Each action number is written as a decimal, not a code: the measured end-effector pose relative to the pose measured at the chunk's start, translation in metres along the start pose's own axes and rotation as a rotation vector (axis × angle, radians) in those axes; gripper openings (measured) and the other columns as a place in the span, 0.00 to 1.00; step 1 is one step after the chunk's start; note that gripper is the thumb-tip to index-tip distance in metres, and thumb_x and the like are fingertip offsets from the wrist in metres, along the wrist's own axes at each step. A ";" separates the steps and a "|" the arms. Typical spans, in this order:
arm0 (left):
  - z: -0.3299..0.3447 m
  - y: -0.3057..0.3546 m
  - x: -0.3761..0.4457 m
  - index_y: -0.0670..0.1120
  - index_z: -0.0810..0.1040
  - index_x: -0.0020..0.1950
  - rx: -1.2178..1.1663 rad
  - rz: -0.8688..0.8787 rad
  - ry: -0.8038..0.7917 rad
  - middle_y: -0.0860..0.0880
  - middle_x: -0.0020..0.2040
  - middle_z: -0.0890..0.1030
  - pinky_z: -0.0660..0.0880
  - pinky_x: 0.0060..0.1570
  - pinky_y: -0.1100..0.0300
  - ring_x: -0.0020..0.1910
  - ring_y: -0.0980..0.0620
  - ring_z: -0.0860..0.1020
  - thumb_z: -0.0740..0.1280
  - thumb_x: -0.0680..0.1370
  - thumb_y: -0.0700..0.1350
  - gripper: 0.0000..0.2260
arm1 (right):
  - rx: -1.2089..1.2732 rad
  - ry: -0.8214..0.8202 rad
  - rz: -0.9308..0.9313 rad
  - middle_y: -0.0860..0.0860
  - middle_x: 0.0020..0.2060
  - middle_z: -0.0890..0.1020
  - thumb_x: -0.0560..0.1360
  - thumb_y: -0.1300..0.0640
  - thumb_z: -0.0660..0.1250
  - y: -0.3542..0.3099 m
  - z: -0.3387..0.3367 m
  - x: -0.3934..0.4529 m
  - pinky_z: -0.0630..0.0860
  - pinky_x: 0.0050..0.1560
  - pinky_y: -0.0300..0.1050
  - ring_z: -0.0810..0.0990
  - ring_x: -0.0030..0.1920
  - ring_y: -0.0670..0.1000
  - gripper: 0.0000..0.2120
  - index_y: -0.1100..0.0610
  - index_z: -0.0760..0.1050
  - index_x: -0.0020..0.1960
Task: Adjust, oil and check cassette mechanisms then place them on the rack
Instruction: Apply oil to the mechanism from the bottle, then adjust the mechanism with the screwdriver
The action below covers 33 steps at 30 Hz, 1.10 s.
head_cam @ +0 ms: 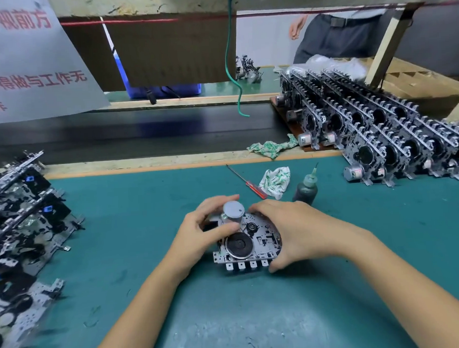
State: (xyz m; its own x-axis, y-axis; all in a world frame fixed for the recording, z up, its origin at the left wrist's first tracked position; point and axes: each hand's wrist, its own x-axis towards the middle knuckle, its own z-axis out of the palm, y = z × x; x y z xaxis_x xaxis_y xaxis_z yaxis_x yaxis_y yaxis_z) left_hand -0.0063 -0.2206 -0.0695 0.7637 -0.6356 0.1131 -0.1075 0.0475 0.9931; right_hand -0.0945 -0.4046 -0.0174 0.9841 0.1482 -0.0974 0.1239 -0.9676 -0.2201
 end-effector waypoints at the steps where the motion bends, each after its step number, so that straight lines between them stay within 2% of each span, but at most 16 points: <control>1: -0.002 0.002 0.000 0.51 0.81 0.58 -0.142 -0.041 -0.012 0.49 0.59 0.80 0.73 0.62 0.55 0.60 0.51 0.77 0.71 0.68 0.55 0.20 | 0.109 0.010 0.002 0.40 0.61 0.73 0.58 0.41 0.78 0.000 -0.003 -0.003 0.67 0.59 0.36 0.71 0.60 0.40 0.43 0.48 0.64 0.67; 3: -0.004 0.003 0.001 0.44 0.79 0.63 -0.480 -0.179 -0.128 0.43 0.64 0.78 0.66 0.69 0.47 0.66 0.43 0.73 0.64 0.70 0.64 0.30 | 0.559 -0.032 -0.016 0.33 0.58 0.75 0.58 0.49 0.81 -0.003 -0.009 -0.010 0.67 0.60 0.30 0.72 0.59 0.33 0.37 0.46 0.68 0.63; 5: 0.003 0.004 0.001 0.45 0.78 0.64 -0.623 -0.289 -0.278 0.42 0.67 0.75 0.60 0.71 0.43 0.68 0.43 0.69 0.57 0.69 0.72 0.38 | 1.073 -0.155 -0.113 0.33 0.53 0.79 0.60 0.58 0.78 -0.011 -0.007 -0.017 0.71 0.54 0.28 0.76 0.56 0.33 0.28 0.48 0.74 0.58; 7: 0.014 0.007 0.000 0.43 0.77 0.65 -0.718 -0.387 -0.324 0.40 0.70 0.68 0.59 0.67 0.37 0.56 0.52 0.65 0.60 0.63 0.77 0.45 | 1.378 -0.217 -0.188 0.35 0.49 0.81 0.60 0.55 0.77 -0.022 0.007 -0.019 0.73 0.52 0.30 0.78 0.52 0.35 0.20 0.51 0.80 0.52; 8: 0.018 0.010 -0.001 0.41 0.75 0.66 -0.752 -0.410 -0.327 0.39 0.70 0.65 0.40 0.52 0.45 0.50 0.55 0.58 0.62 0.60 0.78 0.49 | 1.480 -0.242 -0.186 0.38 0.48 0.82 0.60 0.50 0.79 -0.028 0.015 -0.018 0.73 0.53 0.32 0.78 0.52 0.37 0.21 0.53 0.80 0.51; 9: 0.021 0.012 -0.002 0.40 0.73 0.68 -0.789 -0.401 -0.335 0.40 0.69 0.64 0.54 0.47 0.57 0.49 0.54 0.59 0.62 0.60 0.79 0.51 | 1.534 -0.250 -0.167 0.41 0.47 0.82 0.59 0.46 0.79 -0.030 0.023 -0.017 0.73 0.55 0.35 0.79 0.52 0.40 0.25 0.55 0.79 0.51; 10: 0.022 0.013 -0.003 0.39 0.70 0.70 -0.860 -0.364 -0.369 0.39 0.70 0.65 0.58 0.53 0.53 0.56 0.53 0.66 0.60 0.63 0.78 0.51 | 1.557 -0.232 -0.143 0.43 0.46 0.82 0.58 0.45 0.80 -0.031 0.026 -0.016 0.74 0.54 0.36 0.79 0.51 0.42 0.25 0.56 0.79 0.50; 12: 0.020 0.016 -0.006 0.38 0.62 0.74 -1.018 -0.297 -0.438 0.38 0.72 0.66 0.53 0.71 0.45 0.72 0.44 0.63 0.56 0.70 0.74 0.48 | 1.437 -0.096 -0.085 0.43 0.41 0.84 0.61 0.54 0.77 -0.024 0.026 -0.015 0.74 0.48 0.33 0.80 0.45 0.40 0.12 0.51 0.83 0.44; 14: 0.014 0.015 -0.009 0.37 0.59 0.75 -1.075 -0.295 -0.480 0.37 0.74 0.63 0.47 0.74 0.43 0.74 0.40 0.59 0.55 0.71 0.74 0.47 | 1.305 0.120 -0.003 0.43 0.36 0.84 0.66 0.59 0.74 -0.012 0.020 -0.017 0.74 0.43 0.31 0.81 0.39 0.39 0.08 0.46 0.84 0.39; 18: 0.007 0.004 -0.013 0.36 0.57 0.75 -1.106 -0.367 -0.488 0.36 0.75 0.57 0.44 0.74 0.40 0.75 0.37 0.54 0.62 0.72 0.69 0.45 | 0.924 0.462 0.173 0.44 0.30 0.80 0.72 0.56 0.72 0.010 0.015 -0.026 0.72 0.36 0.34 0.75 0.29 0.39 0.08 0.48 0.80 0.35; 19: 0.007 0.001 -0.013 0.36 0.58 0.75 -1.089 -0.387 -0.472 0.35 0.75 0.58 0.44 0.73 0.40 0.75 0.37 0.55 0.62 0.73 0.68 0.44 | 0.679 0.486 0.230 0.43 0.31 0.78 0.72 0.55 0.72 0.016 0.018 -0.027 0.70 0.35 0.35 0.73 0.29 0.40 0.07 0.47 0.77 0.37; 21: 0.006 -0.003 -0.011 0.36 0.62 0.74 -1.068 -0.419 -0.428 0.34 0.74 0.61 0.48 0.73 0.39 0.74 0.36 0.59 0.62 0.72 0.68 0.43 | 0.243 0.334 0.302 0.42 0.34 0.73 0.71 0.46 0.68 0.020 0.022 -0.028 0.67 0.36 0.40 0.71 0.34 0.40 0.07 0.43 0.70 0.43; 23: 0.006 -0.006 -0.008 0.37 0.66 0.72 -1.063 -0.447 -0.368 0.33 0.72 0.64 0.55 0.72 0.40 0.72 0.36 0.63 0.62 0.71 0.69 0.42 | 0.083 0.152 0.348 0.40 0.38 0.69 0.72 0.43 0.64 0.018 0.030 -0.026 0.63 0.39 0.42 0.69 0.41 0.42 0.09 0.43 0.66 0.47; 27: 0.011 -0.008 -0.005 0.37 0.73 0.67 -0.998 -0.541 -0.248 0.33 0.68 0.71 0.68 0.66 0.46 0.65 0.38 0.73 0.59 0.69 0.71 0.42 | 0.186 0.163 0.373 0.43 0.38 0.73 0.79 0.52 0.59 0.018 0.035 -0.023 0.65 0.42 0.43 0.73 0.45 0.48 0.04 0.49 0.67 0.46; 30: 0.014 -0.008 -0.004 0.37 0.74 0.66 -0.959 -0.592 -0.182 0.34 0.66 0.73 0.70 0.65 0.47 0.64 0.39 0.75 0.55 0.71 0.71 0.41 | 0.734 0.155 0.335 0.47 0.28 0.76 0.80 0.54 0.57 0.018 0.024 -0.026 0.67 0.32 0.41 0.70 0.28 0.47 0.06 0.51 0.65 0.44; 33: 0.014 -0.008 -0.003 0.38 0.79 0.61 -0.942 -0.609 -0.185 0.36 0.63 0.77 0.75 0.60 0.49 0.59 0.41 0.79 0.53 0.73 0.71 0.39 | 1.108 -0.041 0.203 0.46 0.21 0.66 0.81 0.56 0.57 0.005 0.025 -0.026 0.58 0.24 0.35 0.59 0.23 0.46 0.07 0.54 0.66 0.44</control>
State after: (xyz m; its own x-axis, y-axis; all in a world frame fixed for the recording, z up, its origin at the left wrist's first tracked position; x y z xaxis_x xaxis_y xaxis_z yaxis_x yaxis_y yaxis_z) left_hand -0.0169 -0.2295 -0.0778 0.4109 -0.8516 -0.3256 0.8305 0.2022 0.5190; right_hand -0.1228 -0.4084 -0.0407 0.9660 0.0350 -0.2563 -0.2386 -0.2622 -0.9351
